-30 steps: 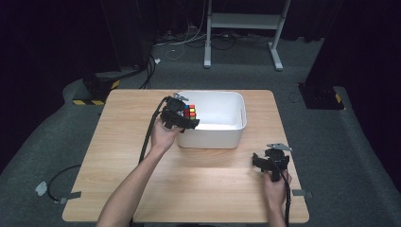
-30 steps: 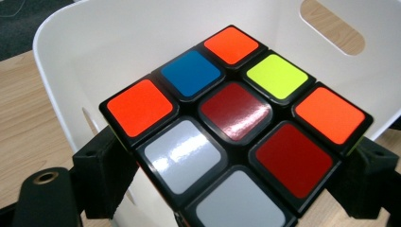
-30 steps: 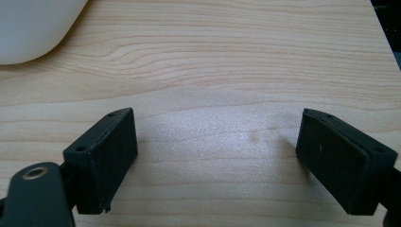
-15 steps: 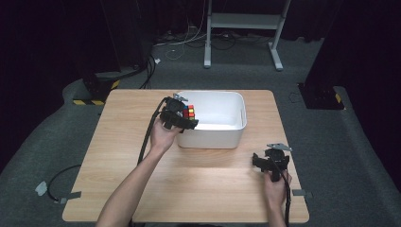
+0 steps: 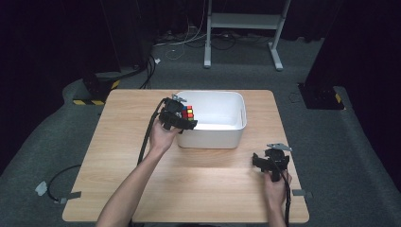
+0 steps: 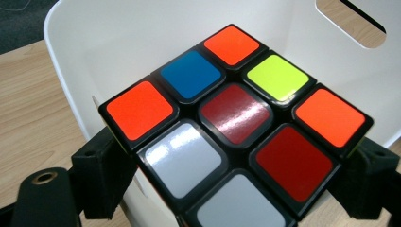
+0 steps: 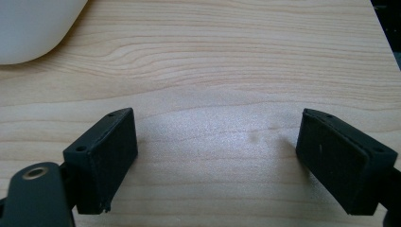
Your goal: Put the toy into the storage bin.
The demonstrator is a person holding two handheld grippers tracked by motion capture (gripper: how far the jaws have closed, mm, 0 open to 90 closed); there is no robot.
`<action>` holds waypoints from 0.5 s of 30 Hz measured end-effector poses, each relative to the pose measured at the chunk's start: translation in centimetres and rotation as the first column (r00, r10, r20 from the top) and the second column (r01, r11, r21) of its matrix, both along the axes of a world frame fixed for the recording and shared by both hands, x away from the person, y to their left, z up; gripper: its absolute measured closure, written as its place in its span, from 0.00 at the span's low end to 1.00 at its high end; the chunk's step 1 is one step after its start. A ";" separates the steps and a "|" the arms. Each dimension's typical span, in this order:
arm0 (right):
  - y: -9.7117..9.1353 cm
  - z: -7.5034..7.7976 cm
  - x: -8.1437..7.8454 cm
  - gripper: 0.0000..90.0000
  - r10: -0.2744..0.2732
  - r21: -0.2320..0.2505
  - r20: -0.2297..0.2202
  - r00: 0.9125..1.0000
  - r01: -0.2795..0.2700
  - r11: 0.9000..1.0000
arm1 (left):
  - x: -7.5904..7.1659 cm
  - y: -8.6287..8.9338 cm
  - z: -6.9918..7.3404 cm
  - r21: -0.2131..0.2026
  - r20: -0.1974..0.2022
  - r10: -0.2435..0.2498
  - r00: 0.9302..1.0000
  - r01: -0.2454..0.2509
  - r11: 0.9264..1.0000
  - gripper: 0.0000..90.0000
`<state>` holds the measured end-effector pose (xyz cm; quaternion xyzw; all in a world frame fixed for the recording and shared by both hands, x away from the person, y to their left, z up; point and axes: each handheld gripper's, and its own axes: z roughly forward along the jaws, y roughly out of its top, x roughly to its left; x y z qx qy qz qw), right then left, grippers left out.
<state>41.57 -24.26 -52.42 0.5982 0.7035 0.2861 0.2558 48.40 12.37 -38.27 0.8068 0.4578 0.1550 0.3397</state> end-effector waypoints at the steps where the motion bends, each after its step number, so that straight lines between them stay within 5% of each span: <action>1: 0.0 0.0 0.0 0.14 -0.001 0.001 -0.001 1.000 0.001 1.000 | 0.0 0.0 0.0 0.000 0.000 0.000 1.000 0.000 1.000 0.16; 8: 0.0 0.0 0.0 0.14 0.001 0.001 -0.001 1.000 -0.001 1.000 | 0.0 -0.5 -0.6 0.019 -0.006 -0.011 1.000 0.011 1.000 0.15; 15: 0.0 0.0 0.0 0.14 0.001 0.001 0.000 1.000 -0.001 1.000 | 0.0 -0.4 -0.3 -0.021 0.002 -0.019 1.000 0.019 1.000 0.11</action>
